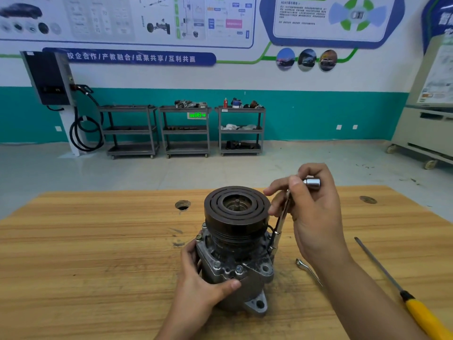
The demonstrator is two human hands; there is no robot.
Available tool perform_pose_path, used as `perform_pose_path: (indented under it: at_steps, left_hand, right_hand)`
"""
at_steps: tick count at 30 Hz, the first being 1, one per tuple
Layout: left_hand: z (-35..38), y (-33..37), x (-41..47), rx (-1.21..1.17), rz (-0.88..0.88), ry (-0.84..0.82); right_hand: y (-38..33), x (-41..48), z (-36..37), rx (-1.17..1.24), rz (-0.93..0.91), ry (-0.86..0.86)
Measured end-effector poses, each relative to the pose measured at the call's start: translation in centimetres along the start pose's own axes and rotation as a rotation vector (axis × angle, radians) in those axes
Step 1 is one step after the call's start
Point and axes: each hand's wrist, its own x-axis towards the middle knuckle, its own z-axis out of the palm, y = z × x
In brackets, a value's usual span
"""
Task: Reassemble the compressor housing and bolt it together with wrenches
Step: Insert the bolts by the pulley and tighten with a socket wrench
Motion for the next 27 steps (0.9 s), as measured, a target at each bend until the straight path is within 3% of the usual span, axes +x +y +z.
perform_pose_path:
  at_steps: [3, 8, 14, 20, 23, 27]
  left_hand:
    - [0.0, 0.1, 0.0, -0.004, -0.009, 0.007]
    - [0.3, 0.4, 0.0, -0.011, -0.022, 0.01]
    - [0.3, 0.3, 0.1, -0.013, -0.031, 0.028]
    - [0.2, 0.3, 0.2, -0.003, -0.035, 0.008]
    - [0.2, 0.3, 0.2, -0.017, -0.032, 0.007]
    - [-0.1, -0.2, 0.2, -0.042, -0.017, 0.009]
  right_hand:
    - [0.2, -0.5, 0.6, 0.047, 0.072, -0.032]
    - [0.4, -1.7, 2.2, -0.287, -0.076, 0.161]
    - [0.1, -2.4, 2.2, -0.191, -0.02, -0.05]
    - [-1.2, 0.3, 0.8, -0.386, 0.087, -0.153]
    - [-1.5, 1.6, 0.8, -0.401, 0.224, -0.168]
    - [-1.3, 2.7, 0.7, -0.217, 0.436, -0.298]
